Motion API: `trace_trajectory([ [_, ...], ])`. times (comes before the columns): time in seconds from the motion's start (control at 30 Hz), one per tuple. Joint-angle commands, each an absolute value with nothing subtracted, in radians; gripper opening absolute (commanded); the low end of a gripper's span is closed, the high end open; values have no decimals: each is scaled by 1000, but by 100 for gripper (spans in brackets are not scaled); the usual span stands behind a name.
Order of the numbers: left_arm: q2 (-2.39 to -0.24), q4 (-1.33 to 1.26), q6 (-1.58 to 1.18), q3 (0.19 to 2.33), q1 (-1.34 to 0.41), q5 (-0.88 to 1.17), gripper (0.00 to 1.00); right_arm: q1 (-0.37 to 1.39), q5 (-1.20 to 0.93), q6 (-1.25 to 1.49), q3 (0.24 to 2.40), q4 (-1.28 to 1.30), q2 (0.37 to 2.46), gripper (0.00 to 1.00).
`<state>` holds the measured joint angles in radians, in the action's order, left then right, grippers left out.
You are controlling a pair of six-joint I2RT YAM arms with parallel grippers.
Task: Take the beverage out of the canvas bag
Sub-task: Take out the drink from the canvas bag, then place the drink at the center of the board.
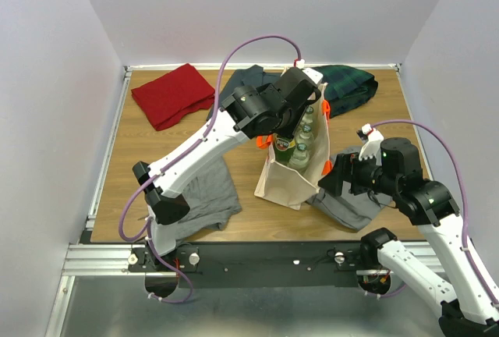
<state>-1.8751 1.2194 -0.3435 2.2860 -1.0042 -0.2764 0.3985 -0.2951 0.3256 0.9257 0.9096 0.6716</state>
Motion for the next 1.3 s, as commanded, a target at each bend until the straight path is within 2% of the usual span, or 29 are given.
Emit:
trace_trajectory([
  [0.0, -1781, 1140, -305, 2365, -991, -304, 0, 403, -259, 330, 910, 923, 652, 100],
  [0.53, -1732, 1088, -258, 2408, -977, -322, 0, 403, -253, 334, 905, 922, 646, 100],
  [0.87, -1677, 1029, -219, 2419, -963, -406, 0, 402, -252, 336, 902, 920, 646, 100],
  [1.27, -1563, 920, -158, 2330, -962, -544, 0, 403, -245, 341, 900, 919, 637, 100],
])
